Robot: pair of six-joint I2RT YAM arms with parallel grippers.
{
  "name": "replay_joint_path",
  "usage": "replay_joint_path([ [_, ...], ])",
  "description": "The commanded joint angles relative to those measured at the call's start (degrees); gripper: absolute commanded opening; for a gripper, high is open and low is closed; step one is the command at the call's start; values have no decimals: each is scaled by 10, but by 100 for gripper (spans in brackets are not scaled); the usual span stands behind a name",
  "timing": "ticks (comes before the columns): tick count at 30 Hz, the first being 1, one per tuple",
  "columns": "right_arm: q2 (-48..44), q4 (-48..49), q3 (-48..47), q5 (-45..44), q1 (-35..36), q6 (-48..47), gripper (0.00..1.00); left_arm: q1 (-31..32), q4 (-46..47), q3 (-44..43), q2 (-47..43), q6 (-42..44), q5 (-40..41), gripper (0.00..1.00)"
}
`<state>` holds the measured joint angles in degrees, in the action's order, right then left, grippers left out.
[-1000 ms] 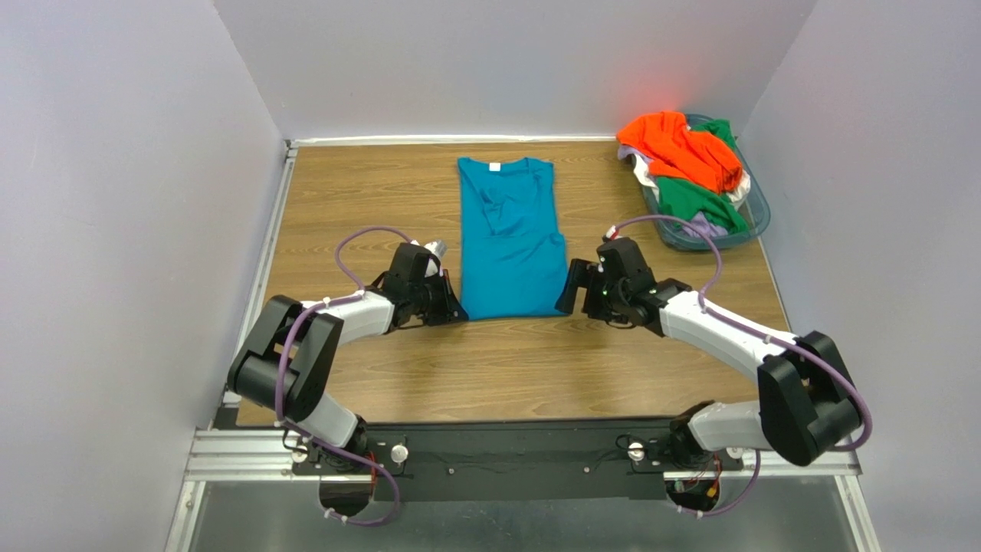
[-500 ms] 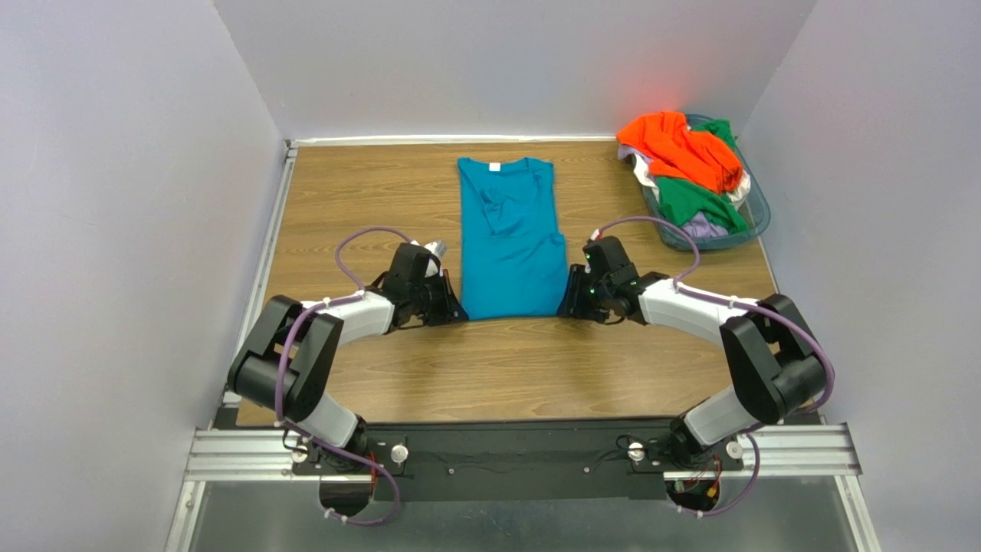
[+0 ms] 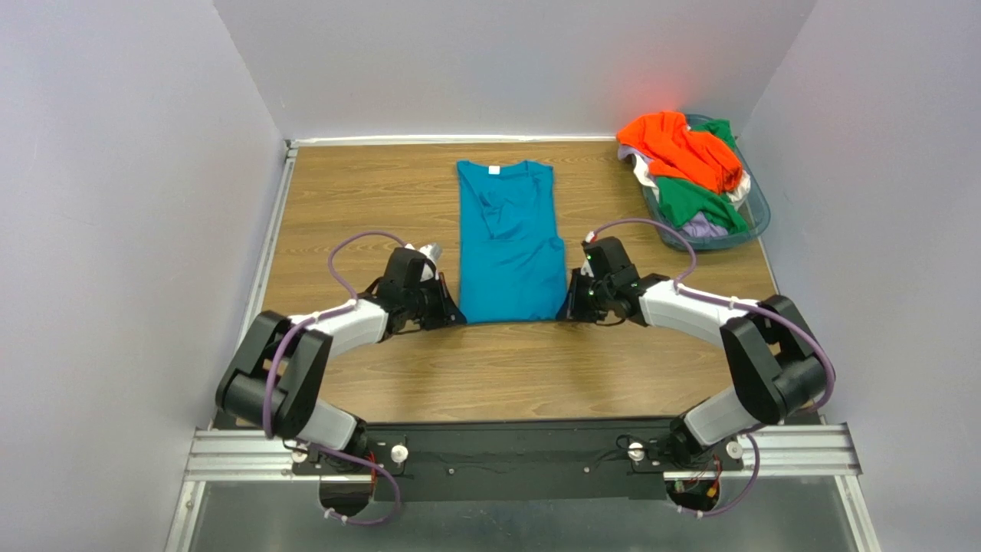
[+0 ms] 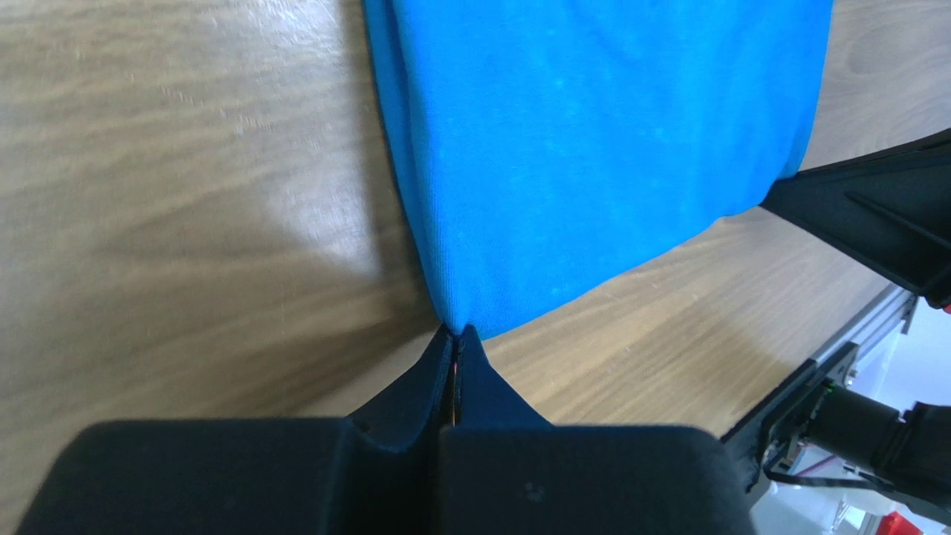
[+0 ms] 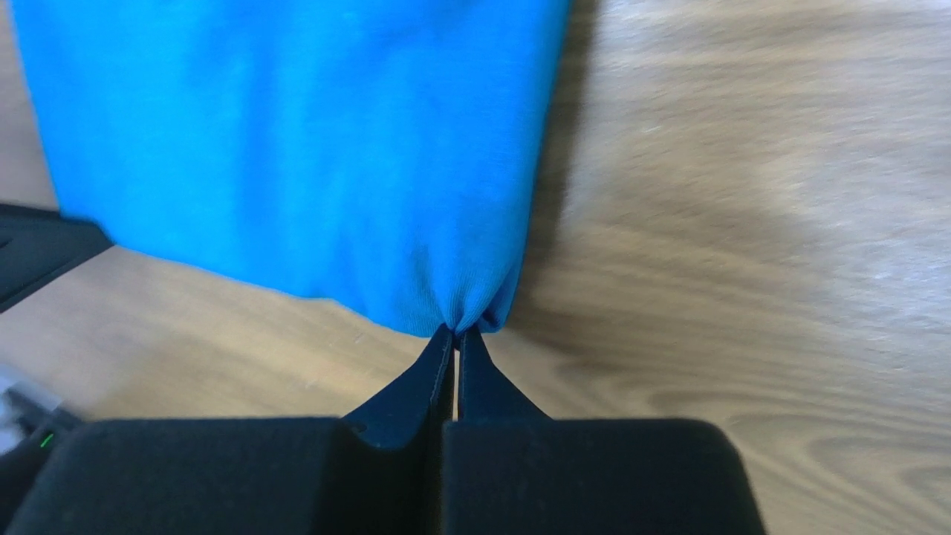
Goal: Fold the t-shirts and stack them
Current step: Fold the tshirt
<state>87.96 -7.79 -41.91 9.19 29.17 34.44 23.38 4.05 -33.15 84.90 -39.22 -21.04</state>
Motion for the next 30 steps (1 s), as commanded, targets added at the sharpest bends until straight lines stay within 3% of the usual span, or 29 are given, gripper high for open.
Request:
replay_joint_path([
  [1, -46, -16, 17, 99, 0, -2, 5, 3, -19, 17, -68, -10, 6, 0],
  [4, -87, -49, 24, 154, 0, 1, 6, 4, -40, 30, -111, -16, 1, 0],
  [16, -251, -229, 18, 350, 8, 1, 6, 4, -278, 15, -435, -47, 66, 0],
  [22, -308, -260, -3, 420, 10, 26, 6, 5, -332, -9, -523, -74, 66, 0],
  [30, -322, -260, -19, 435, 10, 39, 6, 4, -359, -46, -548, -71, 87, 0],
])
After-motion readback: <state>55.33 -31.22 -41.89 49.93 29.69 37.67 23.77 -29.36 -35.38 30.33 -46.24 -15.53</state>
